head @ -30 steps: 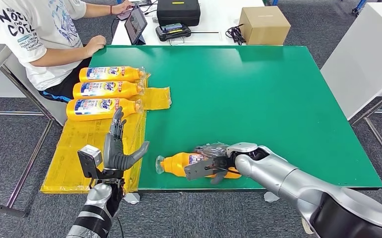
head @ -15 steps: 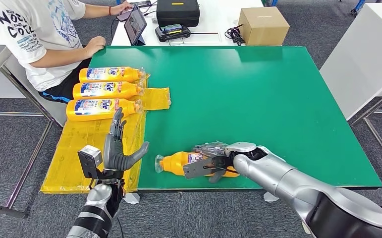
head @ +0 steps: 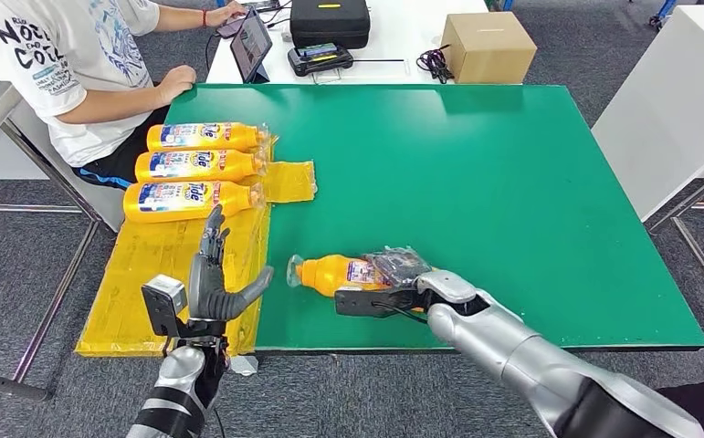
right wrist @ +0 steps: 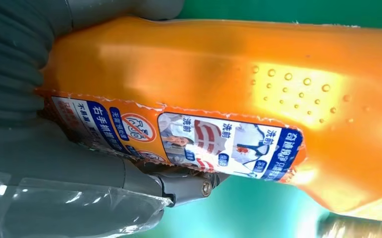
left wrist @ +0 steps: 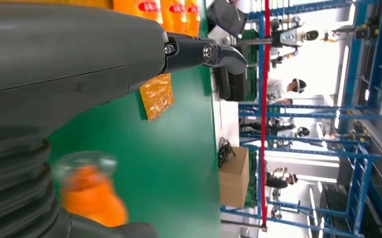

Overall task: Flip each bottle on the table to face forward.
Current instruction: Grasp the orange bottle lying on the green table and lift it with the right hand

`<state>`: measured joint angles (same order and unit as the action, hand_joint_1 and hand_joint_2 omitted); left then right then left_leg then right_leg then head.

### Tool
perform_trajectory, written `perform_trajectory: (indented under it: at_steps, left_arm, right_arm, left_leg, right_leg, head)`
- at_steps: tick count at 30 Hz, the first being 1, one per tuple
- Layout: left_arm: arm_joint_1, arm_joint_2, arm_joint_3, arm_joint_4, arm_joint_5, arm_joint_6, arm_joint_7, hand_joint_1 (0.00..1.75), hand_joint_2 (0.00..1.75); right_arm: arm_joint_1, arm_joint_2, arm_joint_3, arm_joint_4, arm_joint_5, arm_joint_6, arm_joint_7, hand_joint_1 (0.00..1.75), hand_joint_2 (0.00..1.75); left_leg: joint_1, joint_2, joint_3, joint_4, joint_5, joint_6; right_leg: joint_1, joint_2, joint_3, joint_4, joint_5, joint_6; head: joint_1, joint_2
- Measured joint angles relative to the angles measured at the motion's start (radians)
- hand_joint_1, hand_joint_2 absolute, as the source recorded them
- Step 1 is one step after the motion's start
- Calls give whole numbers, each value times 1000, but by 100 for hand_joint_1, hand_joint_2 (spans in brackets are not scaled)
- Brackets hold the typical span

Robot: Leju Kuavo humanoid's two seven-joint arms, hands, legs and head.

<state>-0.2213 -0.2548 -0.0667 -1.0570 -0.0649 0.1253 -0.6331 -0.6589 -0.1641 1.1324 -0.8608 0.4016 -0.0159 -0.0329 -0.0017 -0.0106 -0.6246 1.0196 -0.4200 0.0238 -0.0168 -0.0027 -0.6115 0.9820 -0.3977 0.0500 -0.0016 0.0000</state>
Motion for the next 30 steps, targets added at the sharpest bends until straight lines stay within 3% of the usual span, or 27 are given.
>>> perform_trajectory:
  at_steps: [4, 7, 11, 15, 20, 25, 30]
  left_arm:
    - [32, 0, 17, -44, -6, 3, 10, 0, 175]
    - [66, 0, 30, -92, -6, 11, 18, 0, 175]
    - [105, 0, 46, -159, 10, 26, 22, 0, 175]
    - [121, -4, 58, -209, 36, 22, 19, 0, 175]
    - [126, -7, 62, -230, 59, -5, 32, 0, 175]
    - [126, -9, 25, -226, 146, -118, 113, 0, 175]
    - [126, -9, -28, -215, 211, -190, 166, 0, 175]
  right_arm:
    - [131, 11, -163, -105, 125, -115, 34, 175, 175]
    - [262, 44, -318, -233, 256, -261, 34, 175, 175]
    - [429, 119, -546, -422, 369, -425, -42, 175, 175]
    - [539, 182, -712, -547, 376, -487, -107, 175, 175]
    - [609, 233, -811, -622, 321, -554, -217, 175, 175]
    - [656, 272, -860, -646, 282, -572, -342, 175, 175]
    - [682, 297, -874, -630, 272, -559, -390, 175, 175]
  left_leg:
    - [0, 0, -1, 0, -1, 1]
    - [0, -1, -2, 0, -2, 1]
    - [0, -2, -3, -1, -2, 1]
    - [0, -3, -4, -1, -2, 1]
    - [0, -3, -3, -1, -2, 1]
    - [0, -2, -3, -1, -2, 1]
    - [0, -1, -3, -1, -2, 1]
  right_leg:
    - [0, 0, -1, 0, -1, 0]
    - [0, -1, -2, 0, -1, 0]
    - [0, -1, -3, 0, -2, -1]
    - [0, -1, -4, 0, -2, -1]
    - [-1, -1, -4, 0, -2, -1]
    - [0, -1, -4, 0, -2, -1]
    - [0, -1, -4, 0, -2, -1]
  head:
    - [0, 0]
    - [0, 0]
    - [0, 0]
    - [0, 0]
    - [0, 0]
    - [0, 0]
    - [0, 0]
